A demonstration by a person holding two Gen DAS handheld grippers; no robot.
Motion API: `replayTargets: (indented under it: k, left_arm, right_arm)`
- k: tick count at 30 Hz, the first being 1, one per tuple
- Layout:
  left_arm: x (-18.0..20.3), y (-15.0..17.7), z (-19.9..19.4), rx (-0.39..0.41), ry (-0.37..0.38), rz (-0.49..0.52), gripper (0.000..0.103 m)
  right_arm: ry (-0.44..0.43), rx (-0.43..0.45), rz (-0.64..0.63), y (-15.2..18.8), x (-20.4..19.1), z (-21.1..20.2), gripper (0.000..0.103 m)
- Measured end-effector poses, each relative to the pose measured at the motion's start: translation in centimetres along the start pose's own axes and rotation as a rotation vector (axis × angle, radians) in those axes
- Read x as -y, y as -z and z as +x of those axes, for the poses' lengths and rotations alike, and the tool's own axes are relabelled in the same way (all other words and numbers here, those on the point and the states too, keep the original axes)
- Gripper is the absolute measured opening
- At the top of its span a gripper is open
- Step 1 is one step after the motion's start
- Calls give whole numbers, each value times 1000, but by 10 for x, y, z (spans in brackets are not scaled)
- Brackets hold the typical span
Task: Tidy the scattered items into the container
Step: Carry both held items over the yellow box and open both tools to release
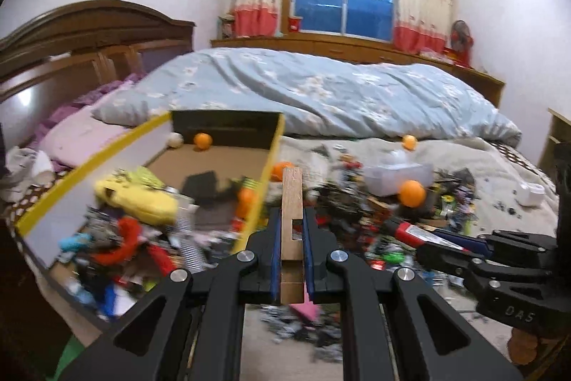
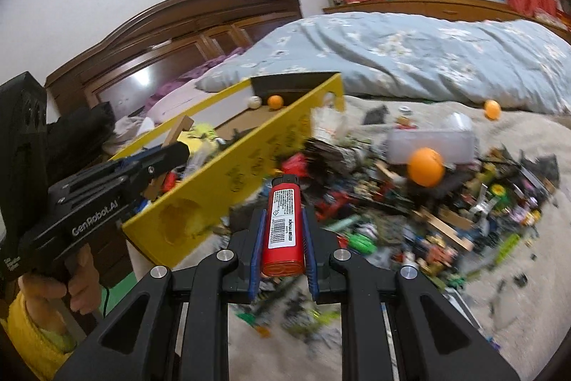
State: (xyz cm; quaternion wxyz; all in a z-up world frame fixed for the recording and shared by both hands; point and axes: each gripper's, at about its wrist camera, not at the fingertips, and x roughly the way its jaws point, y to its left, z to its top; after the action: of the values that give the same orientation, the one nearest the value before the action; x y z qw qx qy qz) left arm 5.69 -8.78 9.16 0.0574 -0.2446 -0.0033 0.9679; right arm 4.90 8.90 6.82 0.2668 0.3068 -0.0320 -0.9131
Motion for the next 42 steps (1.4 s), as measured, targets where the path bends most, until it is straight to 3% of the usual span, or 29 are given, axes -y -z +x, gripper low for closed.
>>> replayTargets:
  k: [11, 23, 35, 38, 42]
  left_arm:
    - [-65, -3, 5, -5, -135, -39, 10]
    - [-118, -2, 24, -32, -211, -63, 10]
    - [-152, 1, 52, -94, -267, -123, 11]
    - [-153, 1, 51, -98, -258, -127, 18]
    - [-145, 0, 47, -84, -265, -104, 51]
  right_arm:
    - [-73, -19, -89, -26, -52, 35, 20]
    - [-142, -55, -109, -54, -101, 93, 20]
    - [-169, -90, -87, -73, -119, 137, 20]
    - [-169, -92, -76, -72, -118, 138, 23]
    - [-156, -78, -86, -69, -116, 129, 25]
